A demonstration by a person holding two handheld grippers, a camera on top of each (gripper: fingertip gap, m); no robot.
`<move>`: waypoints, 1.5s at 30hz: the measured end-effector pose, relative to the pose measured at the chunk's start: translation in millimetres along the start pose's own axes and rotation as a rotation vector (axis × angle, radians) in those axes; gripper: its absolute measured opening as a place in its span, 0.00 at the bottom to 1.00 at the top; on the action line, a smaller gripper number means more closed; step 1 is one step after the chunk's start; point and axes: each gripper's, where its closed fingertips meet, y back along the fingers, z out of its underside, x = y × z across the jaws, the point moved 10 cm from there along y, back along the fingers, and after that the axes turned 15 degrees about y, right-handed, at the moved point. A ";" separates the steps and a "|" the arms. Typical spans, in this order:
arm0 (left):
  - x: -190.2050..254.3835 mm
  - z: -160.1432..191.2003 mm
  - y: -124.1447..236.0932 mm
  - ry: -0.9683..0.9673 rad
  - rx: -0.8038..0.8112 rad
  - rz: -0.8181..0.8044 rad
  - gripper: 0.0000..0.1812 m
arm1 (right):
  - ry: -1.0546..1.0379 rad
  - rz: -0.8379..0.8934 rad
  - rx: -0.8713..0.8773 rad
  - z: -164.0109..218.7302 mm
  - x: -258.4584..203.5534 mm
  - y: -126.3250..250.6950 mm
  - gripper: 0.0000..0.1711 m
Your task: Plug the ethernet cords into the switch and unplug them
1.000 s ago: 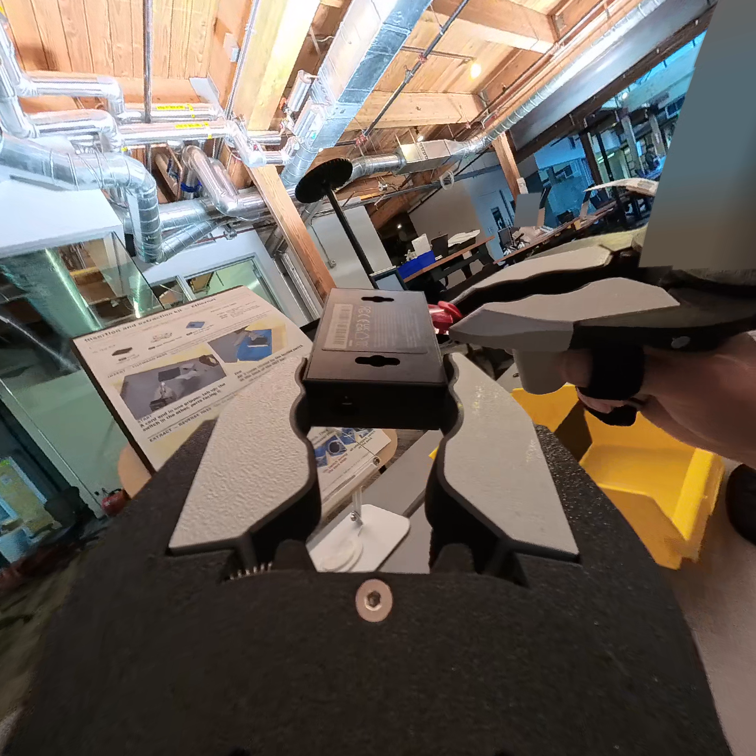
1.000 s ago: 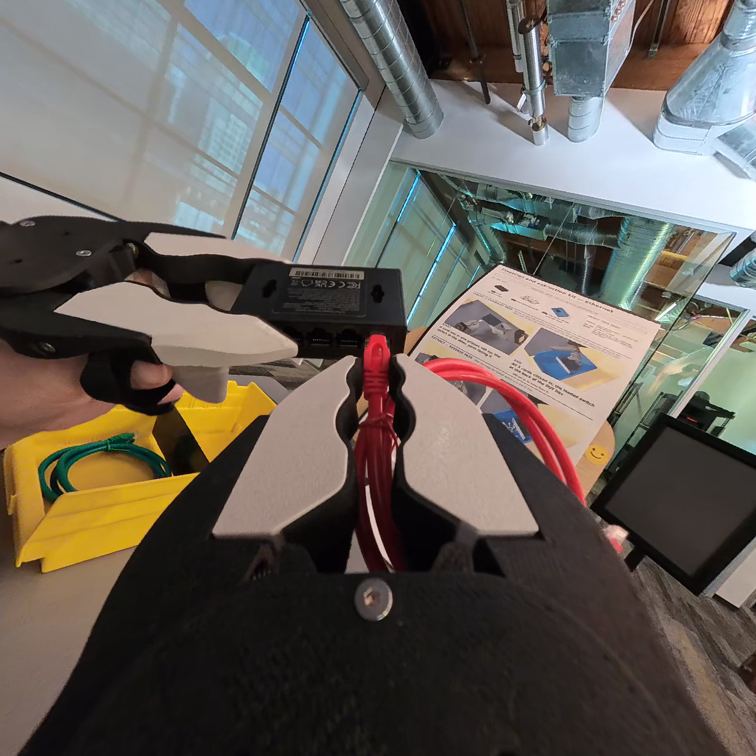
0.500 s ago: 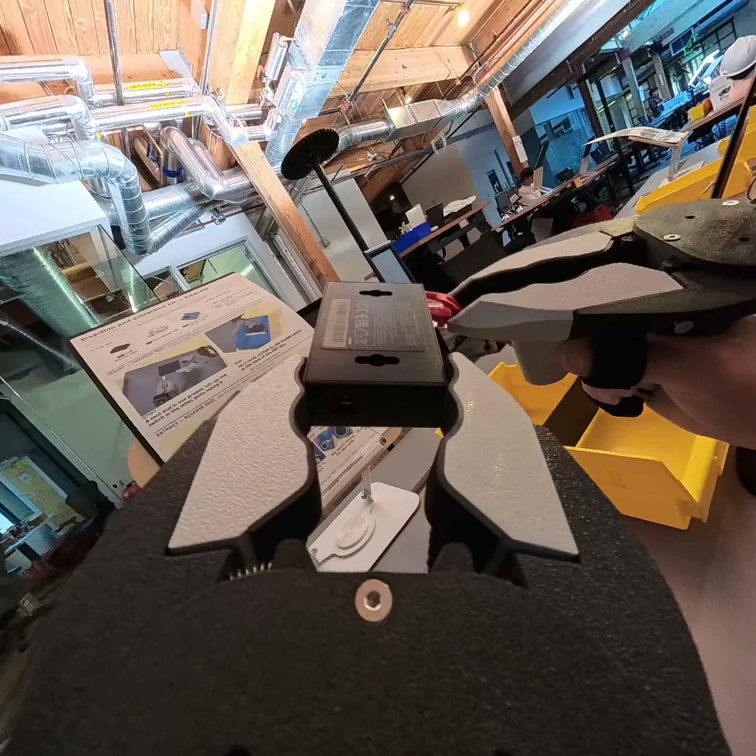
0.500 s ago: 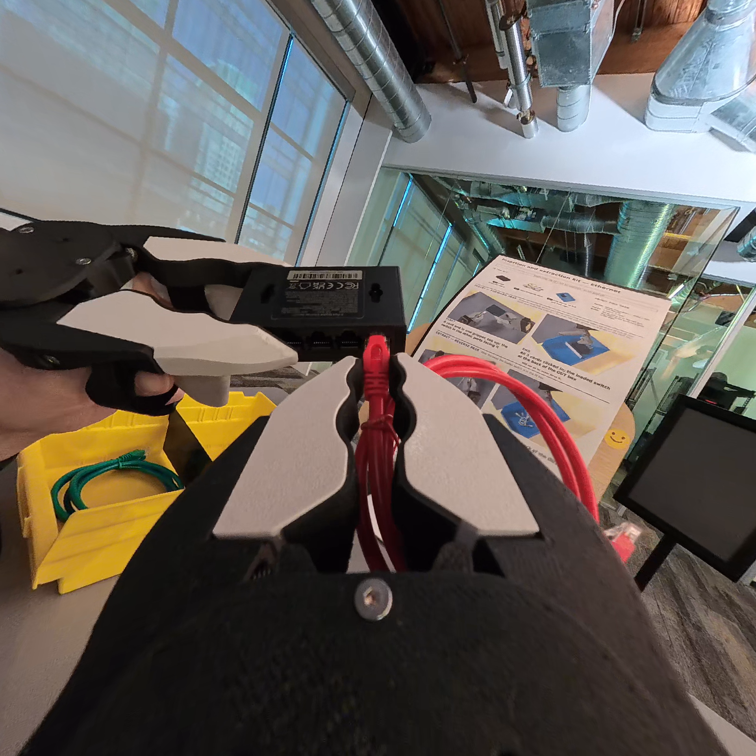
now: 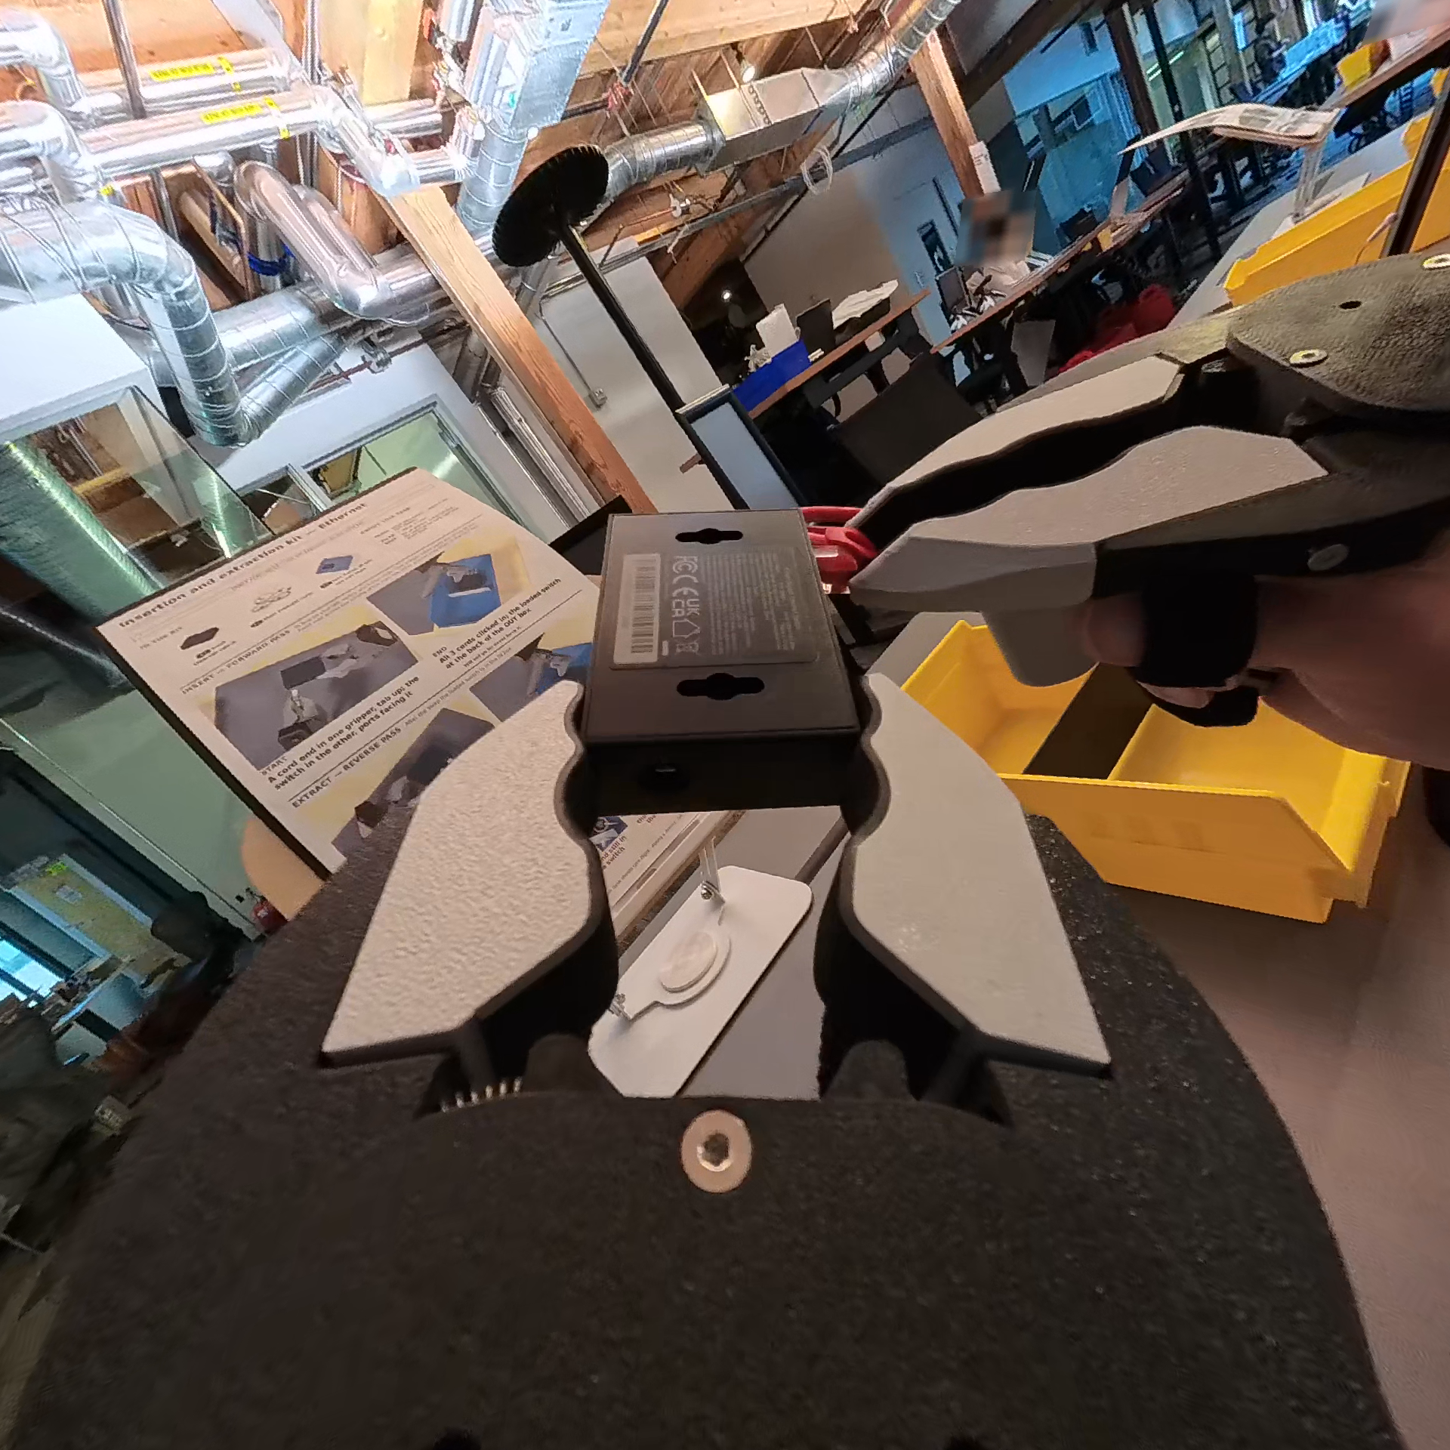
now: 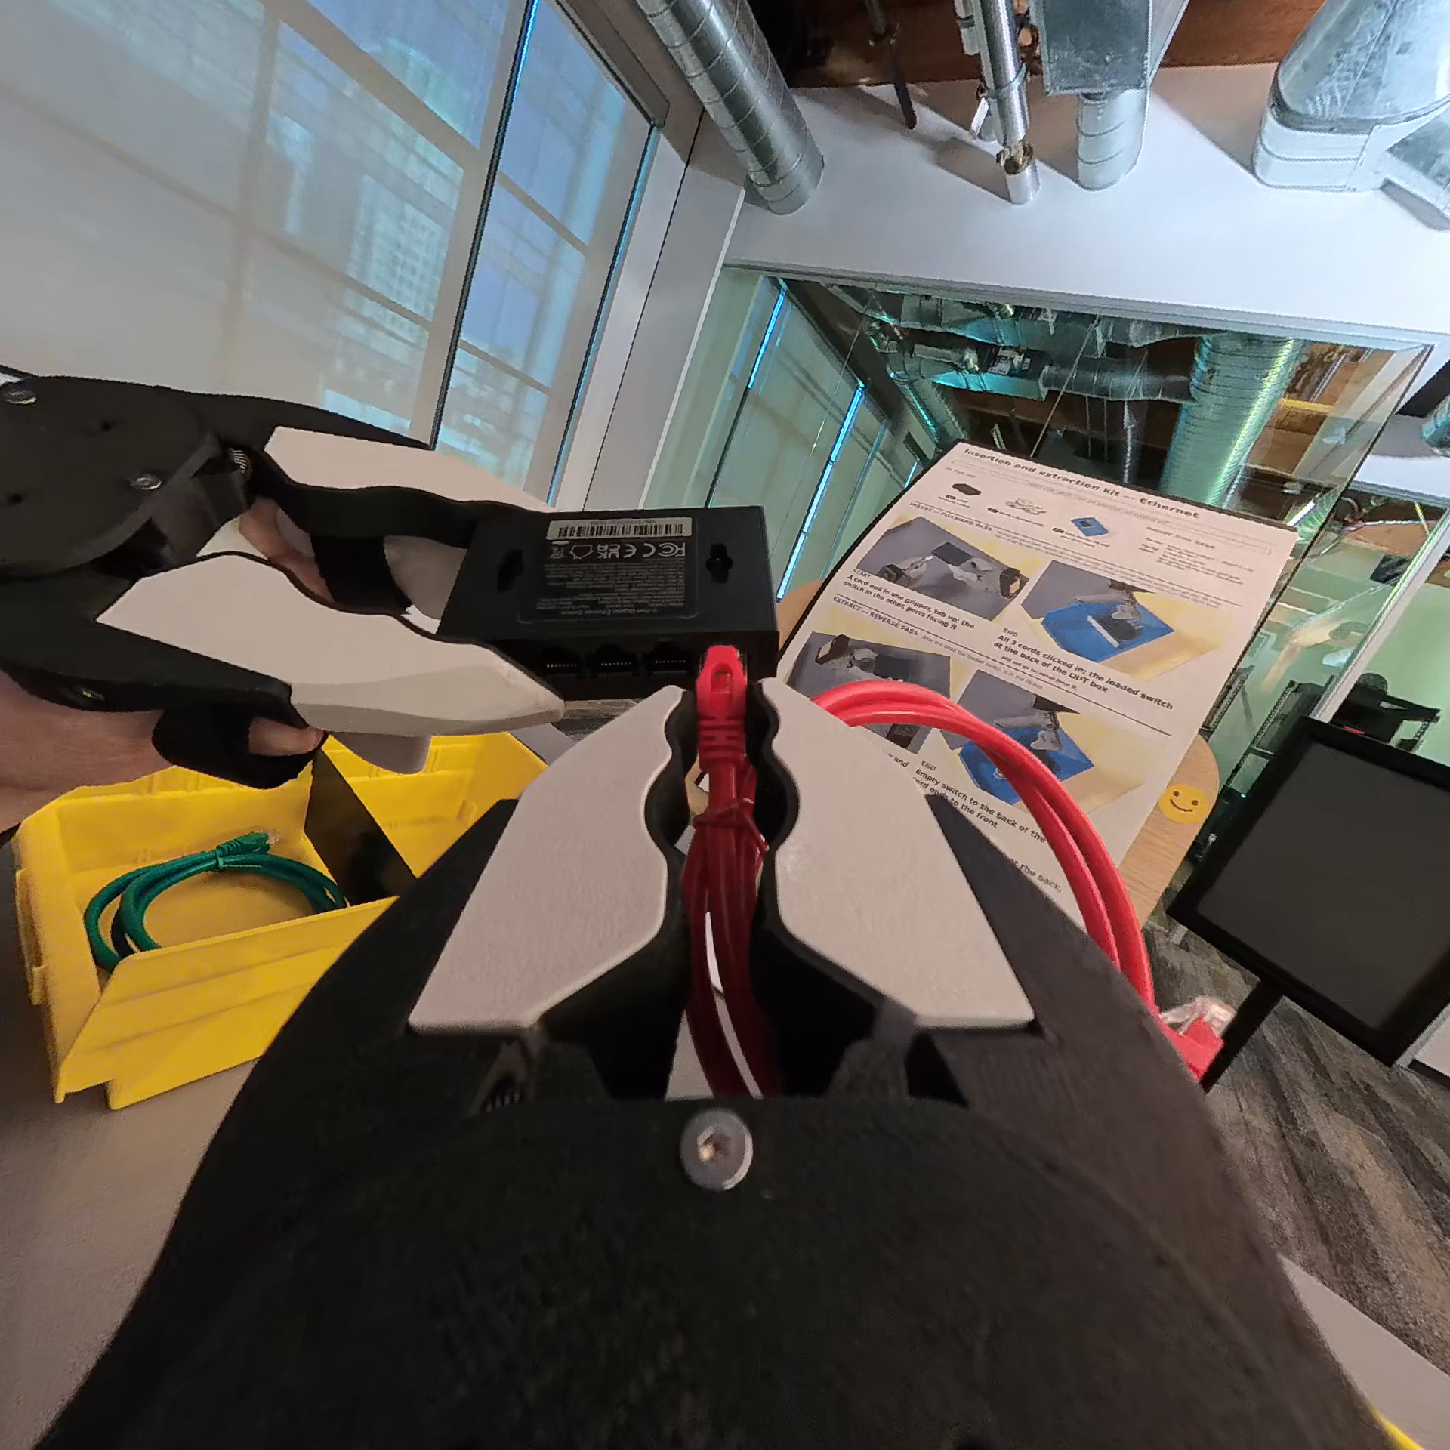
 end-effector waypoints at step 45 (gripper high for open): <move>-10.4 -3.6 1.0 0.066 -0.041 -0.033 0.37 | -0.089 -0.104 -0.287 31.4 67.0 -3.3 0.08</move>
